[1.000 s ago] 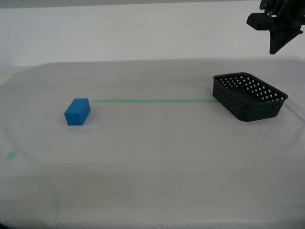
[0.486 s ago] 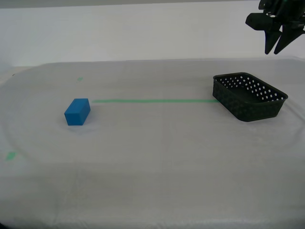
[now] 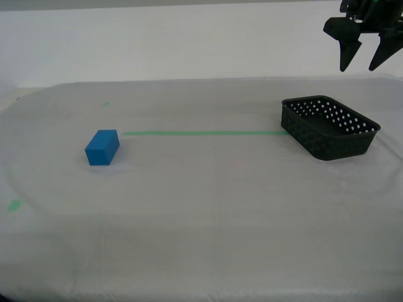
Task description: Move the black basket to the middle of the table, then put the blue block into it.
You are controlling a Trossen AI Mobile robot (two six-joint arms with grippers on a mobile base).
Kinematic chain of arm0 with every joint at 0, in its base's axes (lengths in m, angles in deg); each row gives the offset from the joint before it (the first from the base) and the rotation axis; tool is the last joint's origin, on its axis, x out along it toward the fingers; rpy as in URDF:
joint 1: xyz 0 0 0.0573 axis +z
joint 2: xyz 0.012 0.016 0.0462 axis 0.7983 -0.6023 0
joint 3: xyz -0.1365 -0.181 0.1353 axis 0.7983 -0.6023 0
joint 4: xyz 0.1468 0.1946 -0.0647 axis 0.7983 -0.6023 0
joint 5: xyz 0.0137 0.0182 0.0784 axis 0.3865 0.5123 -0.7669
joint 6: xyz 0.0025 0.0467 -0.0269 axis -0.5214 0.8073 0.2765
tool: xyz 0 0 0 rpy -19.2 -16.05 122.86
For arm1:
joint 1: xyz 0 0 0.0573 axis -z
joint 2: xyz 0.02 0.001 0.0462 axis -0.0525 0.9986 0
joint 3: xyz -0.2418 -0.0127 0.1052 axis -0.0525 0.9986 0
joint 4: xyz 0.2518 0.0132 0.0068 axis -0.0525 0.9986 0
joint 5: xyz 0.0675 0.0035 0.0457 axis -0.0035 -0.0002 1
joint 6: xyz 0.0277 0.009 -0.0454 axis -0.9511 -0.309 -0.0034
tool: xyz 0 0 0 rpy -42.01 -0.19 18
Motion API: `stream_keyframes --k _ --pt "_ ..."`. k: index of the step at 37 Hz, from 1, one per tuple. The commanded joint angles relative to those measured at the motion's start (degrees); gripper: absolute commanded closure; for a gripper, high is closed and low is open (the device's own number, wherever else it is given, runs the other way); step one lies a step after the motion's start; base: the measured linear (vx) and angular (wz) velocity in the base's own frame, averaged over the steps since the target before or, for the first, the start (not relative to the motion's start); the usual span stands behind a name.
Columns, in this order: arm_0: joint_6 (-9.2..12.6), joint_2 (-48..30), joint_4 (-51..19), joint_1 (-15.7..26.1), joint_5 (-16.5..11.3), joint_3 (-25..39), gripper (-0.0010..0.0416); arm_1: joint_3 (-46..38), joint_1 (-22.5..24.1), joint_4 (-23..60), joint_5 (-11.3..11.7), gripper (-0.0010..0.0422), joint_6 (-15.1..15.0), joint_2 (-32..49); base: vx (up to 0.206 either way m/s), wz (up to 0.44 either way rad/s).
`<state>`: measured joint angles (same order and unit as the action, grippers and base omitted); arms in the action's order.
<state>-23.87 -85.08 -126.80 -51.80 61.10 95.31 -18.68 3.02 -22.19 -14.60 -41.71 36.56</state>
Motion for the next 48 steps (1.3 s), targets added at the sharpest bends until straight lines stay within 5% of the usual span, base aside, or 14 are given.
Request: stream_keyframes --k 1,6,18,32,48 --pt "-0.46 0.02 0.24 0.04 -0.04 0.02 0.0041 -0.02 0.02 -0.22 0.02 0.0412 -0.11 -0.02 0.000 0.000" --pt "-0.55 0.02 1.99 0.07 -0.04 -0.11 0.0000 -0.02 0.02 -0.22 0.02 0.0412 -0.11 -0.02 0.000 0.000" --pt "-1.55 0.02 7.63 0.17 -2.60 -7.28 0.0021 -0.02 0.02 -0.22 0.02 0.0412 -0.11 -0.02 0.000 0.000" --pt "-1.73 0.02 23.89 0.28 -2.54 -20.31 0.0011 -0.02 0.00 -0.22 0.02 0.0412 -0.11 -0.02 0.000 0.000" --pt "-1.75 0.02 37.81 0.37 -2.32 -27.82 0.0012 -0.02 0.02 -0.22 0.02 0.0412 -0.11 -0.02 0.000 0.000"
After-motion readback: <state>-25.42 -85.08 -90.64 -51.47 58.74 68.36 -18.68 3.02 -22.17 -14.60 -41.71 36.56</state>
